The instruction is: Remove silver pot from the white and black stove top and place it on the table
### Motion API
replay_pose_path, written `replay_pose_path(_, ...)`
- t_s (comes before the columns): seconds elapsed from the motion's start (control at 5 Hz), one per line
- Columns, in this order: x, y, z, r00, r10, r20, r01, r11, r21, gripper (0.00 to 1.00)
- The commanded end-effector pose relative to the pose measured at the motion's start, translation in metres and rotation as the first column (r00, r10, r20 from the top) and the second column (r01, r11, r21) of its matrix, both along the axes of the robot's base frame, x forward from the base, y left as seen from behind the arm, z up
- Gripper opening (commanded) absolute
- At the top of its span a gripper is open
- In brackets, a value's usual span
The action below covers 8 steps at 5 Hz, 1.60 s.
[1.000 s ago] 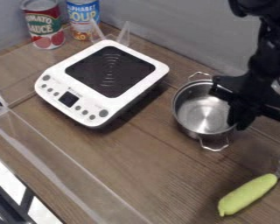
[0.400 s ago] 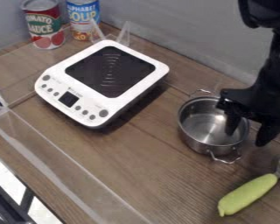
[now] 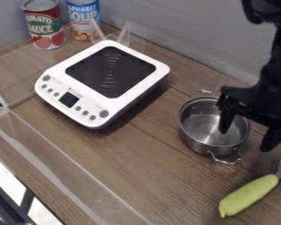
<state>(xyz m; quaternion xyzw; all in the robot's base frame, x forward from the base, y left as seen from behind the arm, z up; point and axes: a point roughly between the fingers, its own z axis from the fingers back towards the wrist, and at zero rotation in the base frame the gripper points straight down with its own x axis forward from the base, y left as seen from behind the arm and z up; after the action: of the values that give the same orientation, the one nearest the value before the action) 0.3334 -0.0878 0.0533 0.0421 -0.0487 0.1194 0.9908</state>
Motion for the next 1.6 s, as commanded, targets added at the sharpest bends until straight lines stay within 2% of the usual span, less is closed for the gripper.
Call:
replay_pose_path(0.0,0.004,0.008,0.056,0.996,-0.001,0.086,0.004,0.999,-0.033,1.00)
replay_pose_path(0.2,-0.003,0.021,0.089,0.995,-0.016,0.098,0.021,0.999,-0.046,1.00)
replay_pose_path(0.4,-0.011,0.043,0.118,0.994,-0.045,0.099,0.049,0.998,-0.038,0.00)
replay_pose_path(0.6,-0.016,0.059,0.131,0.996,-0.024,0.088,0.027,0.999,-0.029,1.00)
replay_pose_path(0.8,-0.017,0.043,0.118,0.997,0.000,0.083,0.002,1.000,-0.030,1.00)
replay_pose_path(1.0,-0.017,0.046,0.108,0.993,-0.091,0.069,0.092,0.996,-0.011,1.00)
replay_pose_path(1.2,-0.014,0.049,0.101,0.984,-0.172,0.051,0.172,0.985,0.006,1.00)
replay_pose_path(1.4,-0.013,0.062,0.095,0.987,-0.157,0.035,0.157,0.988,0.016,1.00)
